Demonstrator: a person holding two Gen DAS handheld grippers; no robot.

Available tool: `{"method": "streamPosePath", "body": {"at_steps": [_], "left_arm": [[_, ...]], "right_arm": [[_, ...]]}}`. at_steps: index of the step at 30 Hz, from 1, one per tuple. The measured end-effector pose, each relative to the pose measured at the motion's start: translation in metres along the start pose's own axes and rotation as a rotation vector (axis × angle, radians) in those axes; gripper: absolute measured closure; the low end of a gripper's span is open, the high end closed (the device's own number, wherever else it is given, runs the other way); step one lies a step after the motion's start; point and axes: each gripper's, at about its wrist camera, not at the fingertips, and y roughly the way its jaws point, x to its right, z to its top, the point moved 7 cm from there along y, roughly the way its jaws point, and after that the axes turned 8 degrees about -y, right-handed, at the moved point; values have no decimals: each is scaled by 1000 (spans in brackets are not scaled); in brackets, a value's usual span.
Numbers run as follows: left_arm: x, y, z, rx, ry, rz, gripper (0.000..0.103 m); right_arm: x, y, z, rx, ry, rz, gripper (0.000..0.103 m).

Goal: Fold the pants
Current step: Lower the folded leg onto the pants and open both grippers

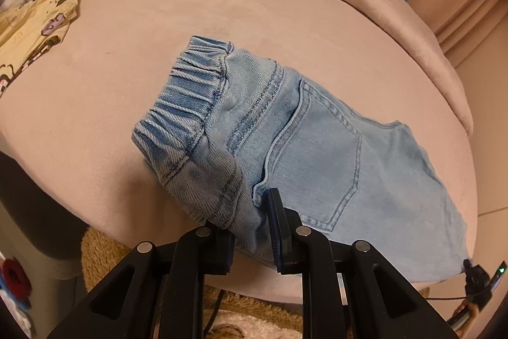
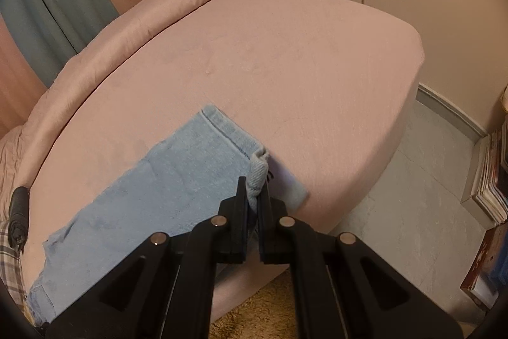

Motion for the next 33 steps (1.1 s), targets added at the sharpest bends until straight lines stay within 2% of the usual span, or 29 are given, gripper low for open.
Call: {"method": "streamPosePath", "body": {"at_steps": [3,10,13,16,20,24,25,26,27,28,29,30,31,33], "left_arm": [[2,-3,0,2,2,-1,84],[10,-15,0,27,32,-7,84],[6,-9,-2,15,34,-2,84],[-2,5,-7,-23,11,12,83],[-3,6,-7,-22,16,17,82],[1,1,-6,-24,26,20,82],[2,-2,-6,-31,26,17,81],[2,-4,-4,-33,22,23,71],[2,-6,-3,-28,19,39,63],[-3,-13,2,8,14,86,43],[-6,-16,4,41,16,103,34],[-8,-22,9,91,26,119,31],[-10,-26,15,130,39,141,31],[-13,-22,19,127,37,173,31]], "right_arm": [[0,6,-5,-22,2,-15,99],[-8,-18,11,45,-19,6,99],[-10,-19,11,54,-30,-6,99],[-4,-2,2,1,-19,-27,99],[5,30,-20,-98,-9,-42,99],[3,28,-18,-103,-39,-58,98],[2,25,-16,-103,-44,-56,94],[2,22,-15,-104,-44,-56,90],[4,18,-13,-106,-49,-68,79],[7,13,-12,-98,-52,-87,62],[12,7,-10,-80,-50,-108,54],[17,0,-7,-62,-45,-116,44],[20,-4,-4,-49,-37,-113,43],[27,-5,-5,-47,-9,-74,39]]}}
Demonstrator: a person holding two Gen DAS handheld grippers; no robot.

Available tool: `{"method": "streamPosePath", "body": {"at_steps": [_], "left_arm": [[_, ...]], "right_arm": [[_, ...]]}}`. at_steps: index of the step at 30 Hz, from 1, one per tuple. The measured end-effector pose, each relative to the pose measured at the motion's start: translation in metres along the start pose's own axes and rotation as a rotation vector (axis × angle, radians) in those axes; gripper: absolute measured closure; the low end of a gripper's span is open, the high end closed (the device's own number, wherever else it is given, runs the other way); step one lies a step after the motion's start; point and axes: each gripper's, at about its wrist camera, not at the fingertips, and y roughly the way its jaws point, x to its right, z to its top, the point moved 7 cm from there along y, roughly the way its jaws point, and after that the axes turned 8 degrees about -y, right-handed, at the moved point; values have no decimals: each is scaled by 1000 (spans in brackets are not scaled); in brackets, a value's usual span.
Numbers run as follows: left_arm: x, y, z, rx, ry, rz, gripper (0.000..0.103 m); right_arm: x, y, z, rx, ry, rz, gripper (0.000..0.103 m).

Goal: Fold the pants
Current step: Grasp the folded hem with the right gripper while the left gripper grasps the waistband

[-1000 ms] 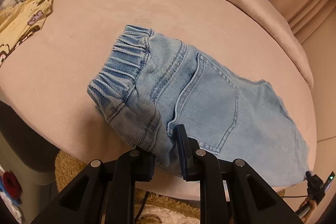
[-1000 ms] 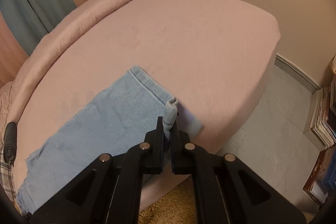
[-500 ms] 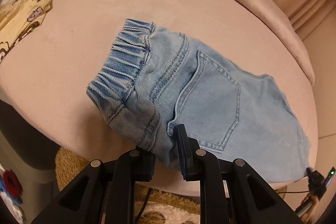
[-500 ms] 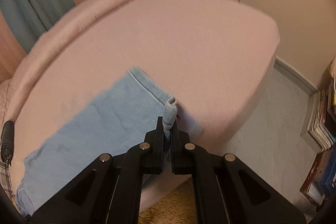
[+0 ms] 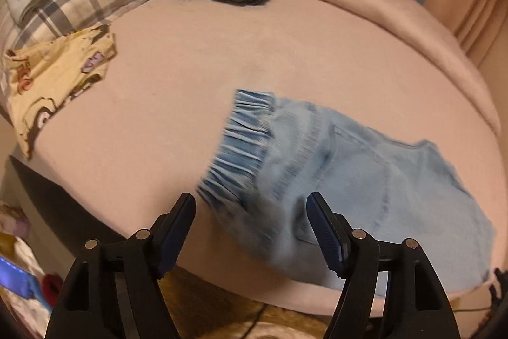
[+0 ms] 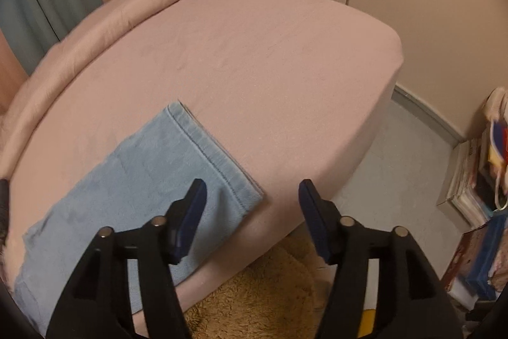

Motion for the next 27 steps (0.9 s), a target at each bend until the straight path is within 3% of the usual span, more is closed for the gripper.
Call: {"method": "streamPosePath", "body": {"at_steps": [6,8,13,15,17,18,19,20,22,27], "left_arm": [[-2,30,0,-65,-36,-16,31],[-5,37,2,-75,-51,-31,26],[-17,53,4,-129,-138,-117,21],[-16,50,2,-121,-130,-118,21],[-13,49,0,-109,-116,-104,31],[-8,46,-1,-95,-87,-90,37],[-4,44,-2,-83,-66,-90,45],[-3,42,0,-68,-60,-79,47],[-4,40,0,-54,-58,-65,51],[4,12,3,-4,-40,-74,64]], "right_arm": [[-5,26,-11,-72,66,120,38],[-14,33,-14,-85,70,149,38],[-31,33,-13,-63,30,143,42],[-35,37,-11,-71,-2,116,42],[-38,42,-11,-69,-15,103,43],[-39,42,-11,-63,-14,99,47],[-41,41,-10,-49,-24,92,57],[-39,38,-11,-40,-35,83,62],[-36,37,-6,-21,-48,47,84],[-43,25,22,43,-9,146,94]]}}
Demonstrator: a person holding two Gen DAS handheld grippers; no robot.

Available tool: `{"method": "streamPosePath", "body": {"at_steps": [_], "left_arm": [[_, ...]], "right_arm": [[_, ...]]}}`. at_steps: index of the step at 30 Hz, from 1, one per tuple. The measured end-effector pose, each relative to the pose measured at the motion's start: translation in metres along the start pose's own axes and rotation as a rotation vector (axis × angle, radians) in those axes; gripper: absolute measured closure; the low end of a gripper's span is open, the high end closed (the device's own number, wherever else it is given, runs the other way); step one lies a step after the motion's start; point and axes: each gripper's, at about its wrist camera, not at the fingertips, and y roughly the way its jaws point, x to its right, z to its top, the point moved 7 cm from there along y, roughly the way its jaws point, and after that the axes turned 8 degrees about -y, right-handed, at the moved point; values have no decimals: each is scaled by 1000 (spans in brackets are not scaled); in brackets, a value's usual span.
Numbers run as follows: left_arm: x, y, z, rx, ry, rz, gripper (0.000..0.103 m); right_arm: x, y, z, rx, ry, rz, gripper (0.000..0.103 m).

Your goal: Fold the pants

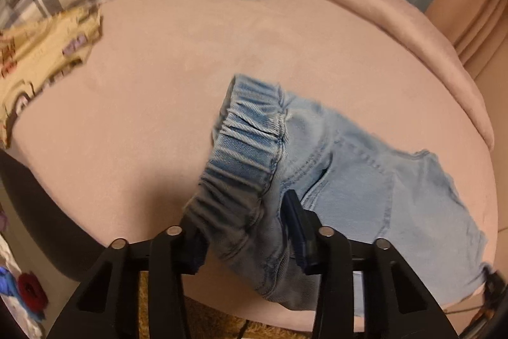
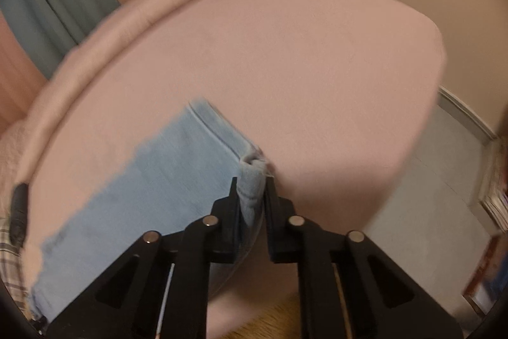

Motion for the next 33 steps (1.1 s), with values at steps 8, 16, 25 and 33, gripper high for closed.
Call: {"method": "streamPosePath", "body": {"at_steps": [8,16,25,33], "left_arm": [[-7,4,-14,-39,-13,-36,69],[0,8,-25,-69,1,-11,66],[-4,-8,-2,-77,-17,-41,53],[5,-17,51,25,16,-129,28]], "right_arm": [[-56,-42,78,195,-93,23,94],[5,19,16,-1,17,-99,94],[8,20,6,-109,-34,-187,67],[-134,-23,26,-21,-333,44,43]]}}
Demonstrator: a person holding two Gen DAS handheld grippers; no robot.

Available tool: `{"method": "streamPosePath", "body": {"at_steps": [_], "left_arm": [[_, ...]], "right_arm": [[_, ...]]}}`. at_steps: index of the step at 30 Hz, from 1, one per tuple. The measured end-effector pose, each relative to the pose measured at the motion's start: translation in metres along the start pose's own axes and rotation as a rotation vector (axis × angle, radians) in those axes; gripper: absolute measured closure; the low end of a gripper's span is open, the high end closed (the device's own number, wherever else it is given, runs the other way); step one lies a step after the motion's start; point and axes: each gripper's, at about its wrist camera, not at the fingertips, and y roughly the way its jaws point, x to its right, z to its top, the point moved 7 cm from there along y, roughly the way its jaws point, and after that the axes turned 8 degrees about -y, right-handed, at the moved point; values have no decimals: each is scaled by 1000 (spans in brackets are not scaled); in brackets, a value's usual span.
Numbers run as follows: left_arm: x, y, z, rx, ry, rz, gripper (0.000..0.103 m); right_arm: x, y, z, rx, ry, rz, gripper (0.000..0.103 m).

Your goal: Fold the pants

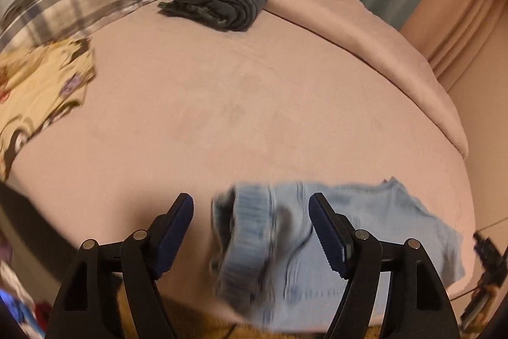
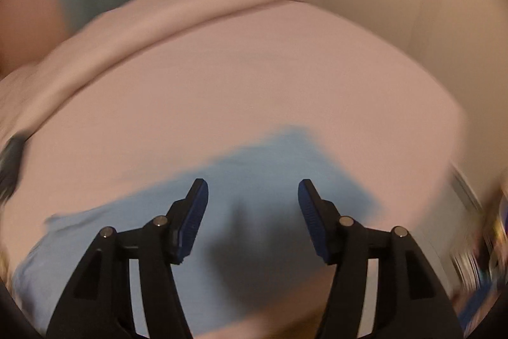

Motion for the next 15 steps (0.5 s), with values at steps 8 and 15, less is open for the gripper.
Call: {"method": "streamPosePath", "body": {"at_steps": [8,15], "left_arm": [[9,58,-4,-165,11,-25,37],[12,46,-12,-127,70,-21,62]], "right_arm": [[-232,31,12,-140,-438,509,43],[-315,83,-9,-292,-597,596,46]]}}
